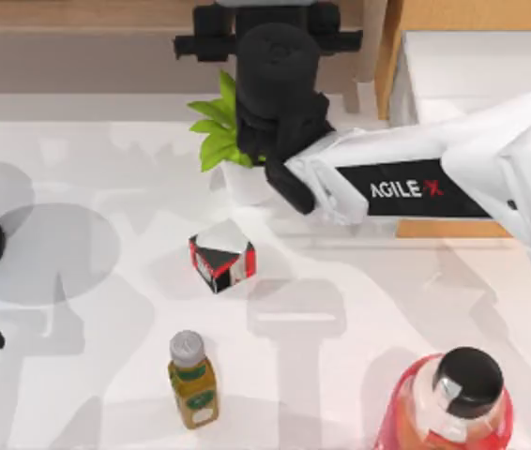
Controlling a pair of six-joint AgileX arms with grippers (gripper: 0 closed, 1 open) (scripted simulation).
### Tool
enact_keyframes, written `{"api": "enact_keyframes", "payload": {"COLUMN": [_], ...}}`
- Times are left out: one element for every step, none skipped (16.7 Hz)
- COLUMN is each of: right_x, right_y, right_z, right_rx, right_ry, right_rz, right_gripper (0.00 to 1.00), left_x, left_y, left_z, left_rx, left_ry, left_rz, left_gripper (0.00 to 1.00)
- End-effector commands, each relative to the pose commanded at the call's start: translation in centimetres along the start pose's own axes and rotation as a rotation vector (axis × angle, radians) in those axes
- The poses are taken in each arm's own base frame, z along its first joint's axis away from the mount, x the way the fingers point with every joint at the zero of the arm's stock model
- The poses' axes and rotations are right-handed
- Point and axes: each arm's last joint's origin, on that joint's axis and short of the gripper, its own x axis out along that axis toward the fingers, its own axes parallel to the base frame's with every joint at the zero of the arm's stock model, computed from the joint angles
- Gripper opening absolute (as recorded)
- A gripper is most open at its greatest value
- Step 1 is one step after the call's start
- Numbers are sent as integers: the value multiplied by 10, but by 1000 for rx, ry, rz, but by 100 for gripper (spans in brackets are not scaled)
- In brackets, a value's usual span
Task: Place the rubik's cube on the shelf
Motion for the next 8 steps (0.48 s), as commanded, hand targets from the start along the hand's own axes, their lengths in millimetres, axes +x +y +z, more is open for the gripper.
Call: {"api": "enact_keyframes", "payload": {"right_x": [6, 13, 20, 27, 34, 40, 45, 48], "right_y": [2, 3, 3, 2, 1, -1, -3, -5], "right_z": [3, 7, 10, 12, 10, 5, -1, -3], "right_rx": [12, 25, 36, 42, 40, 32, 22, 16], "right_ry": [-10, -22, -32, -37, -34, -24, -13, -6], "right_rz": [4, 7, 8, 7, 5, 1, -4, -9], "right_gripper": [0, 0, 0, 0, 0, 0, 0, 0], "left_x": [0, 0, 0, 0, 0, 0, 0, 0], "left_y": [0, 0, 0, 0, 0, 0, 0, 0], "left_z": [0, 0, 0, 0, 0, 0, 0, 0], "left_rx": [0, 0, 0, 0, 0, 0, 0, 0], "left_ry": [0, 0, 0, 0, 0, 0, 0, 0], "left_rz": [0, 0, 0, 0, 0, 0, 0, 0], "left_gripper": [100, 100, 100, 100, 100, 100, 100, 100]}}
